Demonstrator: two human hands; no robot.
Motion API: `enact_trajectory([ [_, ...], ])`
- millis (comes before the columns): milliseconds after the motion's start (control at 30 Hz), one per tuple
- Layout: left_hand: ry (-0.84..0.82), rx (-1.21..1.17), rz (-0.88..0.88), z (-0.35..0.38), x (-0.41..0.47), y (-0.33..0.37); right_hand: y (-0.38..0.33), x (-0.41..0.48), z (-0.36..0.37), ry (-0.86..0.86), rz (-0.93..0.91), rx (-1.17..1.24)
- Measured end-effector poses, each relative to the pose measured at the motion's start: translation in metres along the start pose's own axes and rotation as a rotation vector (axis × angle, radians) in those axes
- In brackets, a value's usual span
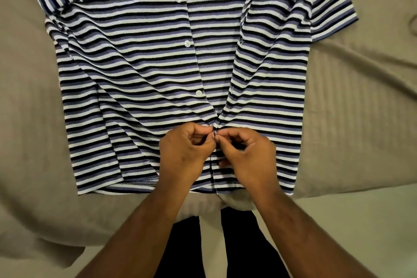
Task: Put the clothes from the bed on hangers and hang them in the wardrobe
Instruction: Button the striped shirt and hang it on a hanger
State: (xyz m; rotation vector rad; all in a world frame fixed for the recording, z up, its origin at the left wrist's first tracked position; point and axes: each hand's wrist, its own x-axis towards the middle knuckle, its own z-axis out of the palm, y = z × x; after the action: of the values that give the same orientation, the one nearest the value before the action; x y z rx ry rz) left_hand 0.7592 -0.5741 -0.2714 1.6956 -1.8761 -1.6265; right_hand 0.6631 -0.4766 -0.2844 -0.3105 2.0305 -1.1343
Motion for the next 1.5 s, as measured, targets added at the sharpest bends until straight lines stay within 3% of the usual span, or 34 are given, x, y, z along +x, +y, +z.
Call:
enact_trajectory([
  [267,-0.015,-0.027,0.047,-0.001,0.0,-0.006,-0.009,0.001,0.001,0.009,-0.218,-0.321],
  [433,-0.059,-0.083,0.015,-0.004,0.0,-0.007,-0.009,0.003,-0.006,-0.075,-0.086,-0.141],
  [633,-0.118,-0.096,0.036,-0.007,0.002,-0.006,-0.004,0.003,-0.016,-0.138,-0.411,-0.358],
  [800,-0.161,-0.107,0.047,-0.01,0.003,-0.004,0.001,0.01,-0.011,-0.095,-0.494,-0.468],
  [1000,-0.15,-0.143,0.041,-0.007,0.003,-0.011,-0.004,0.018,-0.021,-0.222,-0.306,-0.285],
  [1167,-0.136,-0.099,0.051,-0.007,0.0,-0.016,-0.008,0.018,-0.018,-0.221,-0.139,-0.245],
  [1333,0.027,0.287,0.276,-0.01,-0.012,-0.027,-0.011,0.016,-0.015,-0.172,-0.043,-0.198],
  [1500,0.017,0.647,0.438,-0.021,-0.028,-0.047,-0.019,0.017,-0.013,-0.061,-0.023,-0.274],
])
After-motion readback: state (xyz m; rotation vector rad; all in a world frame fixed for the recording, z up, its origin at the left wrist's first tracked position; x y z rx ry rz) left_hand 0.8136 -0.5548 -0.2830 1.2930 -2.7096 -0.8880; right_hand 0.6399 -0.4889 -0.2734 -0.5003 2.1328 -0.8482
